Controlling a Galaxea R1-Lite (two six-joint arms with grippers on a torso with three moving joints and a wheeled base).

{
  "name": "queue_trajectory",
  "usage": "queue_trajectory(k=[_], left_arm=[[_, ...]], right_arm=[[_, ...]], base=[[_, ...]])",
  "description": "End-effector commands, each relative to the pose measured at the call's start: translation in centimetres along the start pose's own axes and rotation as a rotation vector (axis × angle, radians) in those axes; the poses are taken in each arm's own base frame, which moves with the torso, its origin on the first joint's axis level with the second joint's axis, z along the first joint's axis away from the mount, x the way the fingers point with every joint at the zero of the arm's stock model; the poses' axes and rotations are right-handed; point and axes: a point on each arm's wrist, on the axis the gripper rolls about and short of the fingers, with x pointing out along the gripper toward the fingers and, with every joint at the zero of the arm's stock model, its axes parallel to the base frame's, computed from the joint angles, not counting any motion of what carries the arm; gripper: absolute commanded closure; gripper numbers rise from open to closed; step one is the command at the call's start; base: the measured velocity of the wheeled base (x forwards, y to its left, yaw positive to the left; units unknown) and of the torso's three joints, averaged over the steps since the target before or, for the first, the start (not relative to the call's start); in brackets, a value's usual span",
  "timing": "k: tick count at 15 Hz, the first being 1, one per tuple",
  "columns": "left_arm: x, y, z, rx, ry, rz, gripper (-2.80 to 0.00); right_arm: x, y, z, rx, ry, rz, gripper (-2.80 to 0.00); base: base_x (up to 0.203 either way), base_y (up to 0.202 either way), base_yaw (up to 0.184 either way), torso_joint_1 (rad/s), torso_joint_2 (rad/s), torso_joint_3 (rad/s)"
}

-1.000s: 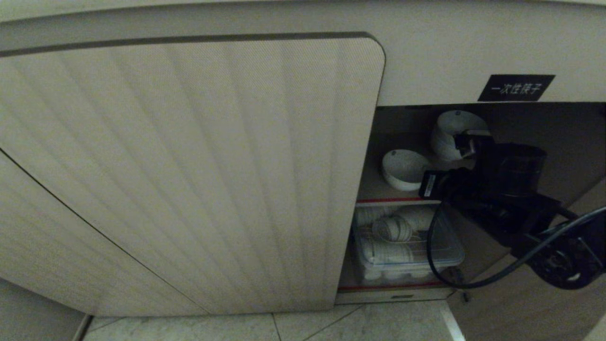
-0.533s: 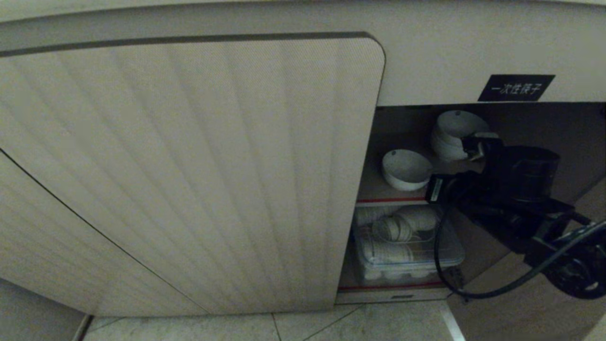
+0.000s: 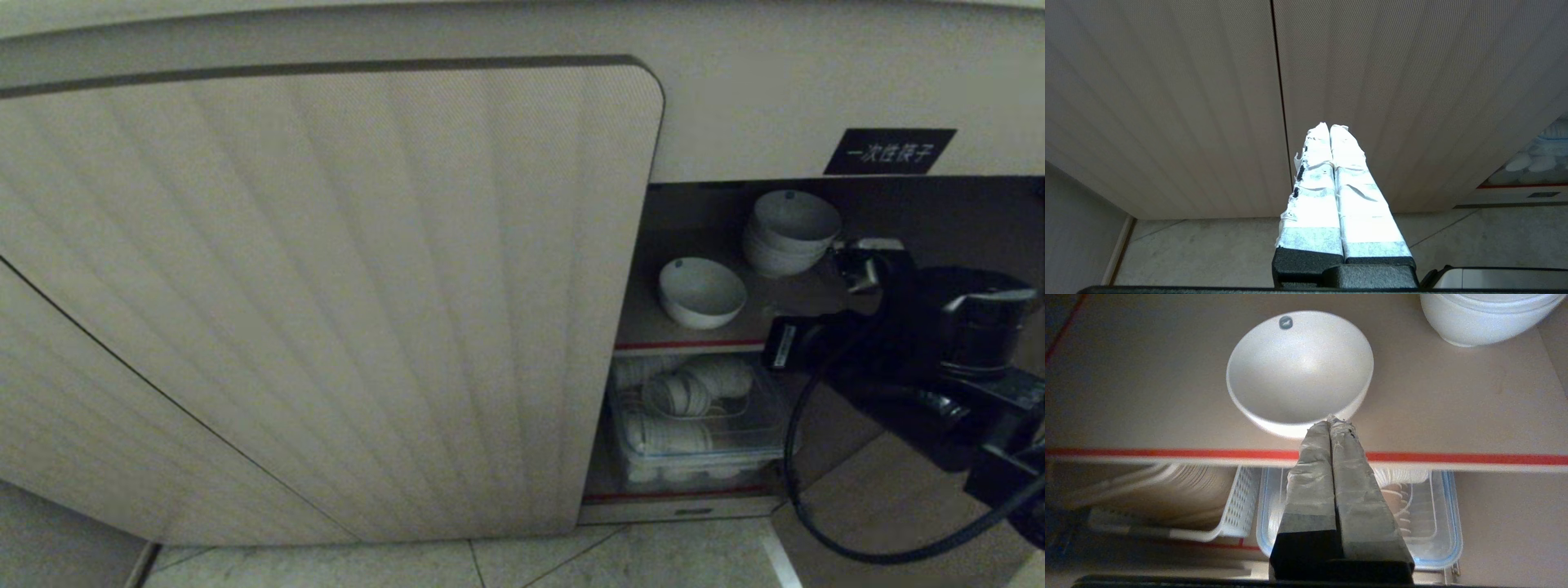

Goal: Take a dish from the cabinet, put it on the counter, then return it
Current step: Close the cabinet door

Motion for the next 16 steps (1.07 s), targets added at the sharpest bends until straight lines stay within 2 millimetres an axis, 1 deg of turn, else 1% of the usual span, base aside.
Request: queue_trajectory(k=[1,4,7,11,13,16], left_arm=[[0.0,0.0,0.0,0.000,0.000,0.001,0.00],[0.0,0.0,0.0,0.000,0.000,0.001,0.00],[0.0,0.0,0.0,0.000,0.000,0.000,0.00],[0.0,0.0,0.0,0.000,0.000,-0.001,0.00],[0.0,0.0,0.0,0.000,0.000,-0.001,0.00],[0.0,0.0,0.0,0.000,0.000,0.000,0.00]], right_arm=[[-1.7,-0.3,0.5,0.005,-0.020,0.012,0.00],[-3.1,-0.7,0.2,0.003,-0.011,0.014,0.00],[-4.6,-1.1,-0.6,0.000,0.010,0.019,0.00],[-6.2,-1.5,-1.3,-0.008,0.032,0.044,0.00],[-7.1,-1.7,-1.9,-0.044,0.049,0.073,0.00],[-8.2,-1.9,-2.1,-0.050,0.046,0.090,0.00]], base=[[0.000,0.000,0.000,0.000,0.00,0.000],[0.000,0.000,0.000,0.000,0.00,0.000],[0.000,0.000,0.000,0.000,0.00,0.000],[0.000,0.000,0.000,0.000,0.00,0.000],[0.000,0.000,0.000,0.000,0.00,0.000],[0.000,0.000,0.000,0.000,0.00,0.000]])
